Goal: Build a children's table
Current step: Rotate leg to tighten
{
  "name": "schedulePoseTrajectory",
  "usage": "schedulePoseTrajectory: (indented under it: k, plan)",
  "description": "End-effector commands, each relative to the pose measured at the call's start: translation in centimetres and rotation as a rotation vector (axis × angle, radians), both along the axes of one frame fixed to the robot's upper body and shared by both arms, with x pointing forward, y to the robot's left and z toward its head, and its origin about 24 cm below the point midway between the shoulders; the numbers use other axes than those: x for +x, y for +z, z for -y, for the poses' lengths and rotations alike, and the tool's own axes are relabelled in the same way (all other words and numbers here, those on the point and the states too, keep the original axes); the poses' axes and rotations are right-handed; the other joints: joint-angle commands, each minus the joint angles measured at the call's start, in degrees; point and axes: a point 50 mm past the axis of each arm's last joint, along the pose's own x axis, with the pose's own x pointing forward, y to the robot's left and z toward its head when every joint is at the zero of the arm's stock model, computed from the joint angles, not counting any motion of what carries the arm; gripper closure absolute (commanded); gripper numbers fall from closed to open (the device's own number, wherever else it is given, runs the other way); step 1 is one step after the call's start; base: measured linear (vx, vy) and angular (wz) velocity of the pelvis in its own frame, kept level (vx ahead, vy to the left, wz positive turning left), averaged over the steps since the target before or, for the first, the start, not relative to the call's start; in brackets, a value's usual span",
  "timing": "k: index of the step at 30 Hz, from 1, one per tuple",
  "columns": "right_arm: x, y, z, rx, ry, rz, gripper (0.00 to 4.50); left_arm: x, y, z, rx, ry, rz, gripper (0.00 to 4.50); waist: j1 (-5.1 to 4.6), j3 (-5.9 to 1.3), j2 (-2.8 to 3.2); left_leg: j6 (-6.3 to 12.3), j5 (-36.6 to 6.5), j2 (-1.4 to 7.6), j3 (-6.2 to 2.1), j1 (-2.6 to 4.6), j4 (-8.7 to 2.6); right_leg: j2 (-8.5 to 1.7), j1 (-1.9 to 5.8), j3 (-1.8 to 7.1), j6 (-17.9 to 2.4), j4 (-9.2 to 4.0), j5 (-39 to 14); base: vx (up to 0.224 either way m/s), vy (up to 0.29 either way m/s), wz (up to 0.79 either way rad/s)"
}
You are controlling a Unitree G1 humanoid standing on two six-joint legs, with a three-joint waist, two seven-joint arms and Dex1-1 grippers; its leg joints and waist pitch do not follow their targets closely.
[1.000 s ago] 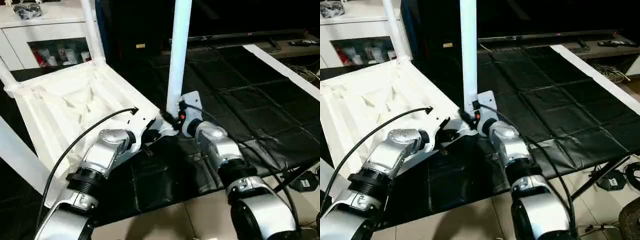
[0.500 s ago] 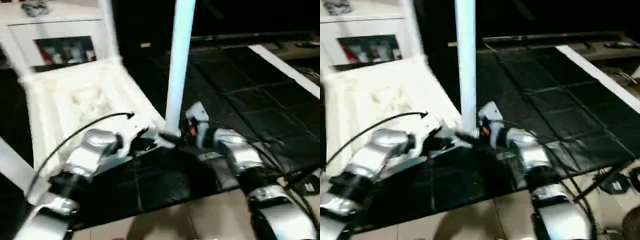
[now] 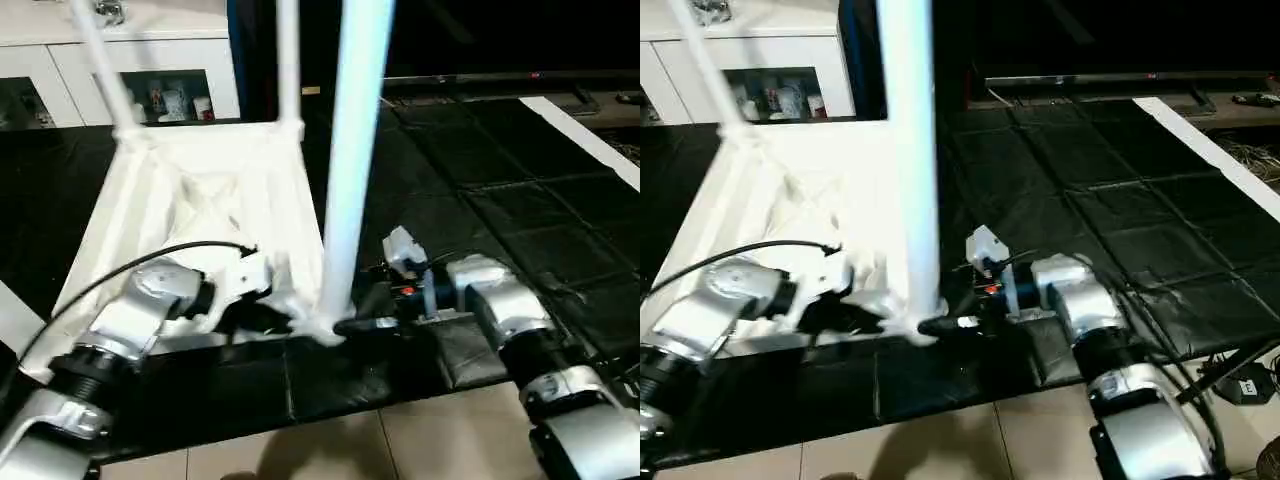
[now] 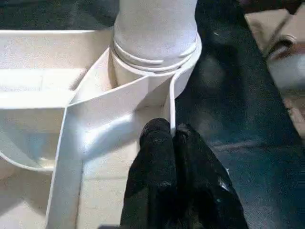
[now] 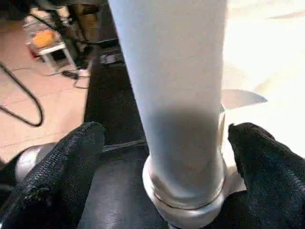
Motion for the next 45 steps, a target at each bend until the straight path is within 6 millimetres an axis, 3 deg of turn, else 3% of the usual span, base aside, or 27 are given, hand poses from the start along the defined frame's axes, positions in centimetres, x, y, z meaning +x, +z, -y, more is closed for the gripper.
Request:
schedulePoseTrajectory:
  k: [1, 15, 17, 23, 35, 36, 38, 40, 42, 43, 45]
  plan:
    - [0.2, 0.6, -0.4, -0.006, 0.059, 0.016, 0.19, -0.5, -0.2, 1.1, 0.02, -0.125, -0.032, 4.5, -0.17, -4.02, 0.48, 2.34, -10.0, 0.63, 0.42, 0.3, -3.32, -3.99, 3.29, 2.57, -13.3, -3.68, -8.5, 0.0, 0.0, 0.0]
    - [0.0, 0.1, -1.8, -0.033, 0.138, 0.006, 1.37, -0.6, -0.3, 1.3, 0.042, -0.188, -0.025, 4.5, 0.45, -4.11, 0.38, 1.75, -9.4, 0.58, 0.46, 0.3, -3.28, -4.06, 3.27, 2.64, -12.8, -3.54, -8.4, 0.0, 0.0, 0.0]
    - [0.0, 0.2, -1.9, -0.027, 0.142, 0.001, 1.37, -0.5, -0.3, 1.2, 0.044, -0.188, -0.024, 4.5, 0.46, -4.11, 0.37, 1.66, -9.6, 0.61, 0.43, 0.3, -3.31, -4.05, 3.29, 2.64, -12.7, -3.57, -8.7, 0.0, 0.0, 0.0]
    - [-0.1, 0.2, -2.0, -0.012, 0.157, -0.014, 2.01, -0.4, -0.4, 1.2, 0.048, -0.185, -0.021, 4.5, 0.5, -4.15, 0.32, 1.86, -9.2, 0.63, 0.42, 0.33, -3.27, -4.01, 3.27, 2.63, -12.6, -3.47, -8.6, 0.0, 0.0, 0.0]
    - [-0.4, 0.0, -2.3, 0.007, 0.162, -0.026, 2.35, -0.3, -0.6, 1.1, 0.032, -0.143, -0.032, 4.5, 0.43, -4.08, 0.26, 1.65, -9.8, 0.68, 0.4, 0.32, -3.26, -4.03, 3.18, 2.67, -12.4, -3.47, -9.7, 0.0, 0.0, 0.0]
    - [-0.4, -0.1, -2.4, 0.016, 0.14, -0.021, 2.36, -0.3, -0.7, 1.2, 0.023, -0.11, -0.042, 4.5, 0.42, -4.08, 0.5, 1.52, -10.1, 0.66, 0.41, 0.33, -3.21, -4.04, 3.13, 2.69, -12.5, -3.44, -9.8, 0.0, 0.0, 0.0]
    - [0.2, -0.7, -2.8, 0.008, -0.007, 0.014, 2.36, 0.0, -1.1, 1.6, 0.003, -0.034, -0.039, 4.5, 0.29, -3.88, 0.36, 0.89, -10.9, 0.64, 0.39, 0.23, -3.34, -4.12, 3.12, 2.71, -12.1, -3.69, -11.4, 0.0, 0.0, 0.0]
    - [0.6, -1.2, -3.1, 0.006, -0.115, 0.022, 2.39, 0.2, -1.3, 2.0, -0.018, 0.021, -0.033, 4.5, -0.07, -3.48, 0.32, -0.09, -13.9, 0.35, 0.21, 0.43, -3.59, -4.19, 3.06, 2.63, -9.8, -4.52, -19.2, 0.0, 0.0, 0.0]
    - [0.8, -1.4, -3.1, 0.008, -0.182, 0.017, 2.43, 0.4, -1.4, 2.2, -0.029, 0.065, -0.025, 4.5, -0.51, -3.32, 0.21, -0.34, -14.7, 0.29, 0.13, 0.51, -3.65, -4.26, 2.94, 2.69, -8.6, -4.95, -22.9, 0.0, 0.0, 0.0]
    - [0.8, -1.4, -3.1, 0.008, -0.182, 0.017, 2.45, 0.4, -1.4, 2.2, -0.029, 0.065, -0.025, 4.5, -0.64, -3.37, 0.24, -0.4, -14.7, 0.27, 0.1, 0.57, -3.64, -4.25, 2.94, 2.65, -8.4, -5.0, -23.6, 0.0, 0.0, 0.0]
    - [1.4, -1.9, -3.4, 0.023, -0.36, 0.004, 2.46, 1.3, -1.5, 3.0, -0.054, 0.183, 0.008, 4.5, -1.34, -3.22, 0.31, -0.73, -14.8, 0.23, 0.05, 0.39, -3.69, -4.1, 2.89, 2.66, -7.9, -5.08, -24.2, 0.0, 0.0, 0.0]
